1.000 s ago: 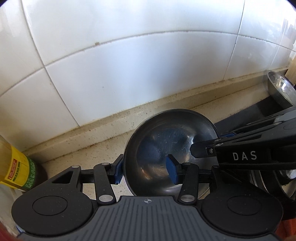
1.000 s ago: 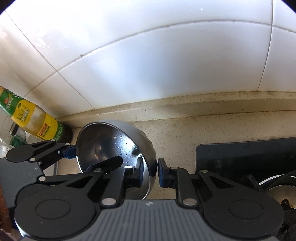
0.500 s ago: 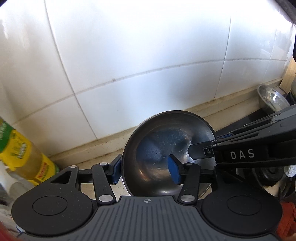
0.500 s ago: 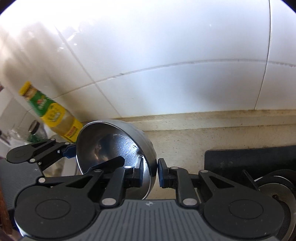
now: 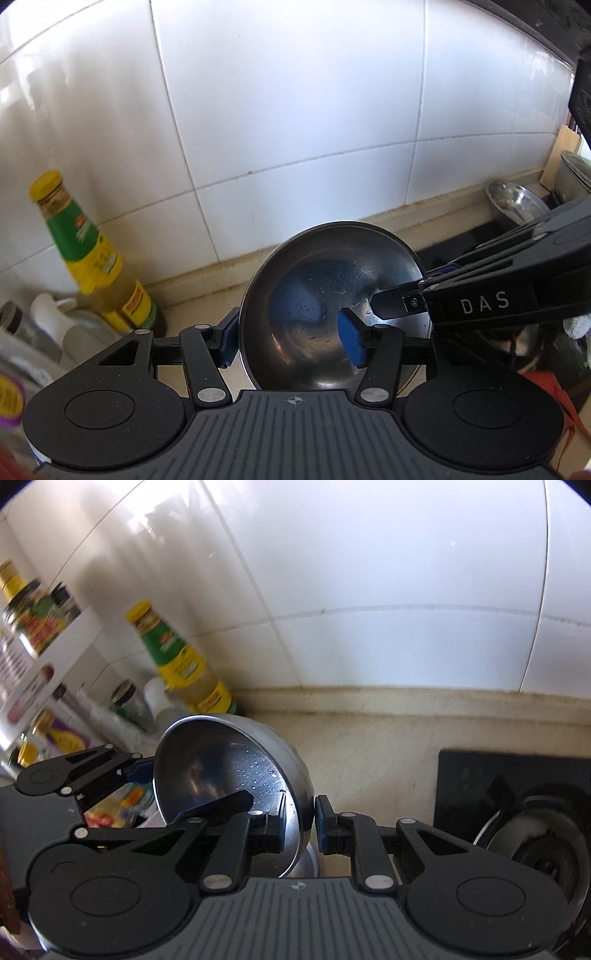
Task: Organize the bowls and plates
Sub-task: 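Carry the lifted steel bowl with both tools over the bowl stack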
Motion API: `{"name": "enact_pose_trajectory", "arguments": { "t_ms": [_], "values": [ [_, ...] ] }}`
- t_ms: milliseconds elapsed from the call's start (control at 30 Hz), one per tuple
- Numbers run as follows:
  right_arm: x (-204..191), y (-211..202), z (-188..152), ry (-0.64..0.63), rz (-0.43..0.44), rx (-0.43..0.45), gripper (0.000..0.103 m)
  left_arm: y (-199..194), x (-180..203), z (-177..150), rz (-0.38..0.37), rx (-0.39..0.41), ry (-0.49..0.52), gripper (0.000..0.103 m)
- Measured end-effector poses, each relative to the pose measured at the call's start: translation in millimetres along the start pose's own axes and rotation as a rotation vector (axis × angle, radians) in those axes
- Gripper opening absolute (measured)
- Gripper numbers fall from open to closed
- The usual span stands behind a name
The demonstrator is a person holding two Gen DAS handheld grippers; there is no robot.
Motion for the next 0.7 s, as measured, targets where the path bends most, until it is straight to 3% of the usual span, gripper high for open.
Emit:
{"name": "enact_pose_trajectory", "arguments": {
  "t_ms": [400, 700],
  "values": [
    [-14.4, 32.7, -47.9, -0.017, 0.043, -0.130, 0.021, -6.0, 5.7, -47.5, 0.031, -0.092, 0.010, 0.066],
    [-17.9, 52.2, -56.0, -0.020, 0.039, -0.173, 0.022, 4.3, -0.3, -67.0, 0.044, -0.134, -0.009, 0.066]
  ]
}}
Point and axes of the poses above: each gripper's, at about its wrist camera, not at the fingertips, and y roughly the way its jaws point, x to its right, z to its top, the point moved 4 cm from there along y, roughly the way its jaws point, and after that the axes turned 3 degrees about -y, right-handed, at the moved point
